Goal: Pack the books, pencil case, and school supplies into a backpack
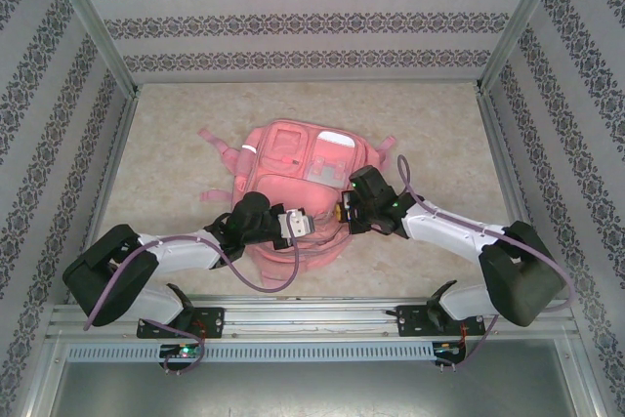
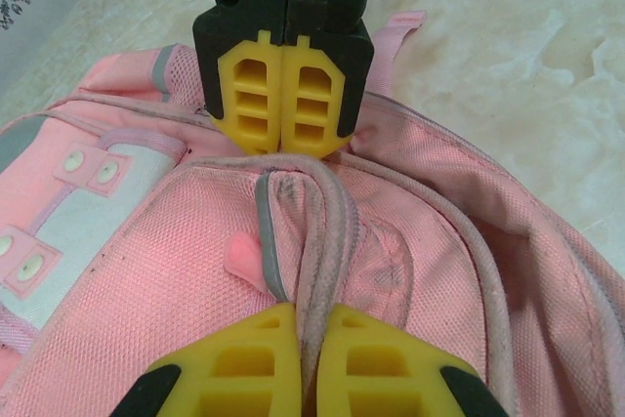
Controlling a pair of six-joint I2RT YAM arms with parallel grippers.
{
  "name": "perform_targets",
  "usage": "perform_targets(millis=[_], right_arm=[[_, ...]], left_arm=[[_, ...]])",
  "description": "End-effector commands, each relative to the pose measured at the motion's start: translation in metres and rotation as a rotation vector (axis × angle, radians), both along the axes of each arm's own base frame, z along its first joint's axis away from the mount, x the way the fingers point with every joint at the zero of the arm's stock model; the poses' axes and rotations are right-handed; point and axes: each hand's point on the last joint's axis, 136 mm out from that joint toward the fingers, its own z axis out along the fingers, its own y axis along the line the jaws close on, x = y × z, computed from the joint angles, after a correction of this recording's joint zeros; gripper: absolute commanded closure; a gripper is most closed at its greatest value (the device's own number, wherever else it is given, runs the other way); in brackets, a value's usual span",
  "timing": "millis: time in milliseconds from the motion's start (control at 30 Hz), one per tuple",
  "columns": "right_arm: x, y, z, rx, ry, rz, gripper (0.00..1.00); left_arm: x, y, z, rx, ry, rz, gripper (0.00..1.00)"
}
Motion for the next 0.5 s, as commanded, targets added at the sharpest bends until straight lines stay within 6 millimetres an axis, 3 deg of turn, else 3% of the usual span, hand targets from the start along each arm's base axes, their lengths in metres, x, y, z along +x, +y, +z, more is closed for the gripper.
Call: perform_targets(millis=[0,67,100,133,233,333,400,467], right_arm=[[0.008,-0.022,-0.016,-0.008,0.053,-0.172,1.0],[0.008,-0.017,-0.015,0.003,0.048,-0.137,0.98],[0.005,-0.017,-0.014,0.002,0.048,-0.119,0.83],[0.003,-0.017,-0.014,0.004,0.048,-0.108,0.75],[-0.002,-0.018,-0.014,-0.013,0.012,-0.002,0.74],[0.017,-0.017,0.004,-0.055,-0.202,0.301,0.67],[0.033,-0.022,0.024,-0.191,-0.46,0.6,0.64],[0.032,-0.028,0.04,-0.375,-0.628,0.903,0.6]], left_arm=[[0.001,-0.005,0.031,-0.087,-0.091,-0.028,1.0],[0.001,-0.004,0.03,-0.083,-0.092,-0.024,1.0],[0.001,-0.003,0.03,-0.082,-0.095,-0.022,1.0],[0.001,-0.003,0.03,-0.082,-0.096,-0.022,1.0],[0.0,-0.003,0.033,-0.09,-0.098,-0.021,1.0],[-0.003,-0.005,0.04,-0.117,-0.092,-0.04,1.0],[-0.006,-0.007,0.044,-0.127,-0.08,-0.055,1.0],[-0.008,-0.007,0.045,-0.12,-0.064,-0.071,1.0]])
